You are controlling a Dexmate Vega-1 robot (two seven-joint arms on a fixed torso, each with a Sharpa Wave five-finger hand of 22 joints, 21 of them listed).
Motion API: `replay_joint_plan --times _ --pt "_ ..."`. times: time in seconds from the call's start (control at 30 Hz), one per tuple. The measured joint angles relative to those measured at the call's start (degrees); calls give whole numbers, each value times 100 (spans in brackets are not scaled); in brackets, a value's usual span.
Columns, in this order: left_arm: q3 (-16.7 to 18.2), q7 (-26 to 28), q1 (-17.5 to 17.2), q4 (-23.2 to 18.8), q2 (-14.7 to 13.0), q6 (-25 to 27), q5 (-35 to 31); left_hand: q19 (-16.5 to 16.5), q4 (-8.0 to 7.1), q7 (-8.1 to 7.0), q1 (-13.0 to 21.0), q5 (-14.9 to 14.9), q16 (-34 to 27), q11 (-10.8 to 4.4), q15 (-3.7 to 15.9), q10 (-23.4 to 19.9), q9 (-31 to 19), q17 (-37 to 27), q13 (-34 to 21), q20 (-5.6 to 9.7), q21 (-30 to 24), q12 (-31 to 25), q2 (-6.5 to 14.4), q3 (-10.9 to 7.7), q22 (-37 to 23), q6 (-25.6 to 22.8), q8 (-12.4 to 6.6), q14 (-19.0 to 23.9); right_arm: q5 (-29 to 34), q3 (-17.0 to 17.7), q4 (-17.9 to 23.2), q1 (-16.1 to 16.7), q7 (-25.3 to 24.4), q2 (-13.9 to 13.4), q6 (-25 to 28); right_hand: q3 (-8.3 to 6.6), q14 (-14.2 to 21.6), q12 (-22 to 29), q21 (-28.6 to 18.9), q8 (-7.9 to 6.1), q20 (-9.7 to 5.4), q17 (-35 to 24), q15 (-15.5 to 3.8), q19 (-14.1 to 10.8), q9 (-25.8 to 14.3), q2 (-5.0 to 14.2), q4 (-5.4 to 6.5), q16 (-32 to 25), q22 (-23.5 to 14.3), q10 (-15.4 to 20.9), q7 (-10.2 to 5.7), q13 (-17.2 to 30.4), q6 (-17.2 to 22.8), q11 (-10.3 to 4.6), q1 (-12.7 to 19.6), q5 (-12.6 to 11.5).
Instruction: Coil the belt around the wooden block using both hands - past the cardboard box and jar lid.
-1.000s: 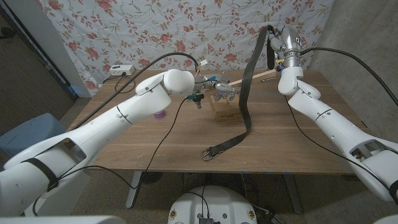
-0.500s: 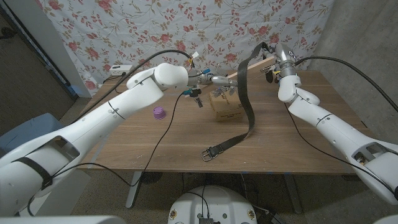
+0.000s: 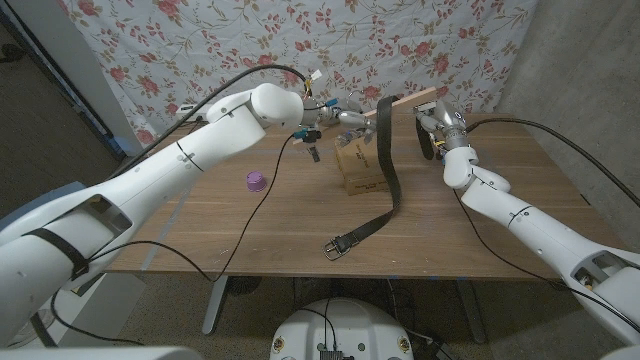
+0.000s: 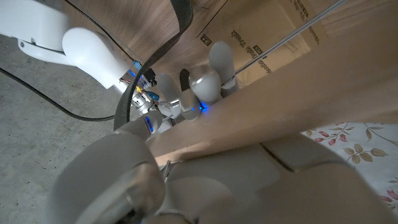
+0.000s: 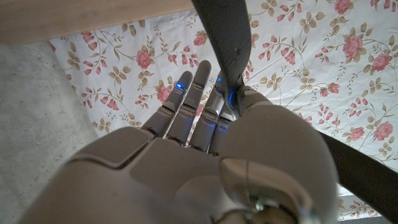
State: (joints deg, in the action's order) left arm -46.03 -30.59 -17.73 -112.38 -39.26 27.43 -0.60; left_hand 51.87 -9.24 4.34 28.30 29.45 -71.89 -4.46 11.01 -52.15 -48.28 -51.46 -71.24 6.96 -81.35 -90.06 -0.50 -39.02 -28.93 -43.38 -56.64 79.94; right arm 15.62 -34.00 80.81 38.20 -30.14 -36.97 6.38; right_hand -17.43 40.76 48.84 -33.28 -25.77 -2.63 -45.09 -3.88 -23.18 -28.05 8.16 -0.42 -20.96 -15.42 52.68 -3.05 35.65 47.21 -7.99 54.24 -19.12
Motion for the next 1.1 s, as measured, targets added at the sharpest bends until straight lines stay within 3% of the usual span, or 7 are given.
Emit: replay_joint_plan --times 0.1,0.13,0.27,0.33,0.57,0.9,1.1 --pt "0 -92 0 0 0 78 -89 0 8 1 0 0 0 0 -1 0 0 0 0 0 -3 0 0 -7 22 0 0 -1 0 28 63 208 0 -13 0 0 8 15 -3 11 0 12 8 0 -14 0 0 21 0 0 0 8 0 0 0 0" --pt "-312 -113 557 371 177 104 -125 0 8 1 0 -1 0 0 0 0 0 6 0 0 -3 0 0 -7 22 1 0 -2 -189 51 99 299 -180 -21 -80 0 16 15 -22 11 0 22 0 0 -22 0 0 42 0 0 0 8 0 0 0 0" --pt "-312 -128 557 371 177 116 -212 0 5 9 0 -1 0 0 -8 0 -4 14 0 0 -7 1 0 -10 29 9 -19 -10 -295 124 256 600 -295 -62 -89 0 39 15 -22 32 -8 26 -23 32 -26 0 0 63 27 0 0 8 0 0 0 0" --pt "-462 -124 820 668 347 118 -257 0 -16 10 0 -1 0 0 -9 -1 -3 10 1 0 -46 1 0 -31 47 10 -38 -11 -339 167 333 730 -341 -81 -89 0 39 15 -22 30 11 26 -23 50 -26 0 0 64 27 0 0 8 0 0 0 0" --pt "-558 2 948 868 476 138 -409 1 -16 13 -31 -1 0 9 -10 -9 0 15 1 0 -75 7 31 -31 49 13 -38 -12 -711 462 680 1304 -373 -200 -110 -20 89 58 -43 -8 11 49 -33 50 -49 -22 20 107 53 -12 0 35 0 11 22 2" --pt "-662 123 1062 1137 650 142 -541 1 -6 24 -31 -24 -45 9 -7 -9 18 -14 5 0 -113 12 31 -41 80 23 -60 -8 -1750 1037 1069 2053 145 -481 -508 3 151 104 -65 -9 10 -8 -53 110 -78 -43 44 151 79 -103 0 36 0 18 44 5" --pt "-708 149 1121 1293 742 92 -587 1 -10 31 -49 -24 -45 9 -6 -9 27 -16 4 0 -148 0 49 -73 106 30 -60 -9 -2703 1422 1224 2475 826 -697 -1007 29 214 135 -91 -9 26 -68 -54 150 -106 -60 18 149 79 -111 0 62 0 12 60 6"
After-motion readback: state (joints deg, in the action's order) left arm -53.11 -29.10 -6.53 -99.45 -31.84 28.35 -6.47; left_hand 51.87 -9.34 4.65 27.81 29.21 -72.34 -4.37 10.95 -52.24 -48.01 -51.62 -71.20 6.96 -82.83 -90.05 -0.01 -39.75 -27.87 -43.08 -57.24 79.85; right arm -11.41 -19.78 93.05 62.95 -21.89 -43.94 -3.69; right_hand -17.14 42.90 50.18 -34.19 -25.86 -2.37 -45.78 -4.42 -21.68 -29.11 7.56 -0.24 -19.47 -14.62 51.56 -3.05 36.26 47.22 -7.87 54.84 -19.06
